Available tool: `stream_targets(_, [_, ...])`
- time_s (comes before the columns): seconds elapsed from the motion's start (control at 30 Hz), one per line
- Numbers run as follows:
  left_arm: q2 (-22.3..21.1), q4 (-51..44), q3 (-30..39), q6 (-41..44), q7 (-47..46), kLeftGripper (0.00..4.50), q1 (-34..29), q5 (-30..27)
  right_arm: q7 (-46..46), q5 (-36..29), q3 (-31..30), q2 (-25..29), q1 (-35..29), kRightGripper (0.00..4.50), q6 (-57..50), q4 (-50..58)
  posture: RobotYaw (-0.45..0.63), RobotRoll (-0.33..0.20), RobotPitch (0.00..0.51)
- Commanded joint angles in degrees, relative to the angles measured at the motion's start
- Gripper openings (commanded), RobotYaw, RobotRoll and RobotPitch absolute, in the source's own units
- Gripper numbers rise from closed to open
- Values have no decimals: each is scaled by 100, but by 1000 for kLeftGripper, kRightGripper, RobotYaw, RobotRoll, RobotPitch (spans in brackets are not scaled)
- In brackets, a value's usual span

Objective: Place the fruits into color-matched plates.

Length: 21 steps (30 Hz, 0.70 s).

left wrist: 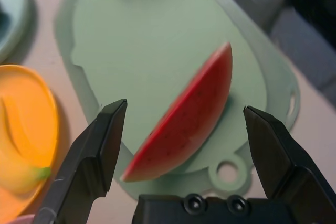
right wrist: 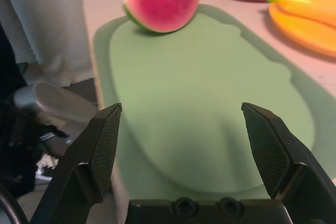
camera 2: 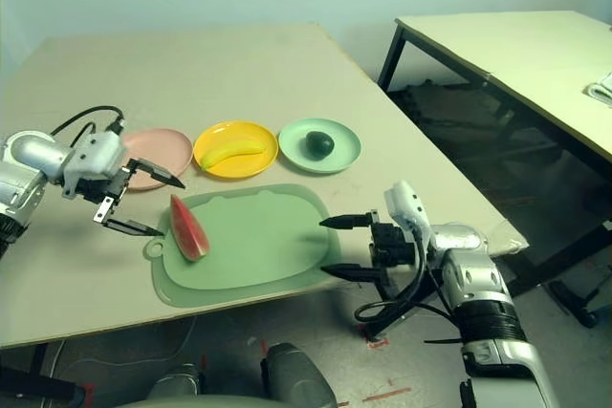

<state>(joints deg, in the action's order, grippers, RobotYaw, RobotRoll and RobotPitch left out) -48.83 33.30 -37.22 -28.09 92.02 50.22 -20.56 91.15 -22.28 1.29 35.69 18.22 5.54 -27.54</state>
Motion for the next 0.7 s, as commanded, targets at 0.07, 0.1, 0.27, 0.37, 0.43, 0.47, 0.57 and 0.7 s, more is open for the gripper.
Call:
stream_targets(0.07, [128, 458, -762, -780, 48, 4500, 373, 56, -106, -6, 25, -70, 52, 4485, 61, 11, -243, 0, 0])
stream_targets(0.1, [153, 546, -896, -906, 48, 4500, 441, 66, -123, -5, 23, -77, 45, 4485, 61, 32, -247, 0, 0])
stream_targets(0.27, [447, 954, -1317, -1369, 48, 4500, 610, 108, -292, -44, 67, -87, -16, 4485, -15, 133, -266, 0, 0])
stream_targets(0.37, [677, 1302, -1396, -1647, 48, 4500, 660, 266, -342, -118, 85, -89, -49, 4485, -98, 231, -273, 0, 0])
stream_targets(0.43, [837, 1476, -1365, -1681, 48, 4500, 665, 275, -382, -140, 87, -86, -42, 4485, -158, 297, -274, 0, 0])
stream_targets(0.47, [890, 1548, -1355, -1707, 48, 4500, 665, 289, -419, -159, 103, -95, -30, 4485, -194, 316, -272, 0, 0])
stream_targets(0.57, [1019, 1897, -1326, -1918, 48, 4500, 685, 502, -454, -172, 109, -95, 13, 4485, -246, 339, -274, 0, 0])
stream_targets(0.7, [1265, 2525, -1131, -2195, 48, 3845, 765, 894, -488, -187, 118, -78, 169, 4500, -365, 307, -274, 0, 0])
